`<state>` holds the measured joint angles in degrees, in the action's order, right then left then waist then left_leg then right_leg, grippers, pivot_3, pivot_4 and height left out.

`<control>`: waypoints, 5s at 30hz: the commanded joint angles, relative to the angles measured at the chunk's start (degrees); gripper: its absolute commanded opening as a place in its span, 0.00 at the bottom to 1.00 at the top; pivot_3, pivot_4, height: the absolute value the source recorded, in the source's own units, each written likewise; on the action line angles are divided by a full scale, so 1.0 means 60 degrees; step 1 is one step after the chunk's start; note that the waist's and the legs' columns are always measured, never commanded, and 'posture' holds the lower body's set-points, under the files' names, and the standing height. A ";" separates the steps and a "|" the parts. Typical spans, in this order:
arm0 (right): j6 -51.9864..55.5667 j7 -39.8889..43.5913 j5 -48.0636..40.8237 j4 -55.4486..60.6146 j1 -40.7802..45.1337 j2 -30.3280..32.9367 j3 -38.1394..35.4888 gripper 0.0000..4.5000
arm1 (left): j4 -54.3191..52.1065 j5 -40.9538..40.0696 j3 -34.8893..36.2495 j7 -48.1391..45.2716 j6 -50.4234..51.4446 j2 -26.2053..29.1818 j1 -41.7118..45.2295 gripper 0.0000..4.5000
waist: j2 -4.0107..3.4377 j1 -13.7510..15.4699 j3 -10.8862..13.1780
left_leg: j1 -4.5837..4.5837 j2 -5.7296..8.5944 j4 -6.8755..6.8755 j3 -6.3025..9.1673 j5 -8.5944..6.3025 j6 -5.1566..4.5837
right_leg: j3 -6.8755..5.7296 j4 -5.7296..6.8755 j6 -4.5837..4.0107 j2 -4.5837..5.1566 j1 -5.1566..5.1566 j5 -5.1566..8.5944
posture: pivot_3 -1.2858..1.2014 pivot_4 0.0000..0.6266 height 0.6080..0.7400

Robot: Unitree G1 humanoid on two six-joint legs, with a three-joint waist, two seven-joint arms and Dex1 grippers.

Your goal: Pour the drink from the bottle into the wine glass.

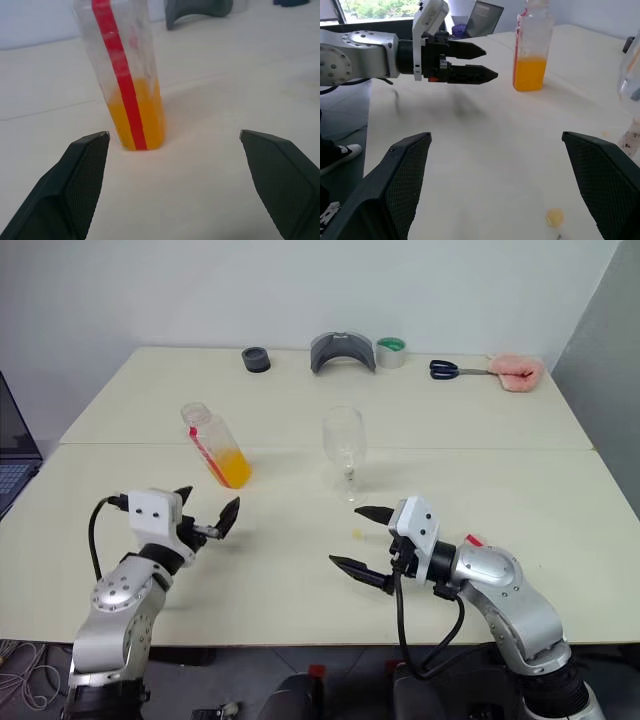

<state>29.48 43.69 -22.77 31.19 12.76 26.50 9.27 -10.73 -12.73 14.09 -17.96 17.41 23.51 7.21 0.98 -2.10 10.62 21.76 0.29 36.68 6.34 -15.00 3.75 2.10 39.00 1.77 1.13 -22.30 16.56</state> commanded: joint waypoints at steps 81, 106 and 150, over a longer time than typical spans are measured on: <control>0.0210 -0.1014 -0.0332 0.0364 0.1045 0.0344 -0.1146 1.00 | 0.6022 0.1490 -0.2185 -0.2711 -0.2993 0.0685 0.7044 0.41 | 0.0013 0.0019 0.0007 | 0.0033 0.0016 0.0032 0.0012 0.0002 0.0003 | -0.0019 0.0007 0.0013 0.0007 -0.0010 -0.0011 | 0.52 0.24 1.00; 0.0000 -0.2515 0.0616 -0.0484 0.1809 -0.0491 -0.1120 1.00 | 1.0208 0.5669 -0.4478 -0.0127 -0.8613 0.0667 0.9755 0.41 | 0.0016 0.0029 0.0008 | 0.0041 0.0020 0.0031 -0.0001 0.0002 0.0001 | -0.0010 0.0013 0.0016 0.0005 -0.0024 -0.0013 | 0.52 0.24 1.00; 0.0013 -0.2904 0.1113 -0.0453 0.1545 -0.0991 -0.0800 1.00 | 1.2405 0.9379 -0.6676 0.4364 -1.0131 0.1227 1.1472 0.41 | 0.0017 0.0021 0.0008 | 0.0166 0.0030 0.0064 -0.0020 0.0008 0.0006 | 0.0004 0.0102 0.0014 0.0006 -0.0178 -0.0015 | 0.52 0.24 1.00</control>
<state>30.61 26.07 -15.84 26.15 21.80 20.39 4.76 64.01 43.43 -26.17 6.32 -42.96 29.99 73.34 1.09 -1.98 10.67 22.76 0.47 37.07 6.22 -14.96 3.79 2.12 39.61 1.86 1.17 -23.36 16.47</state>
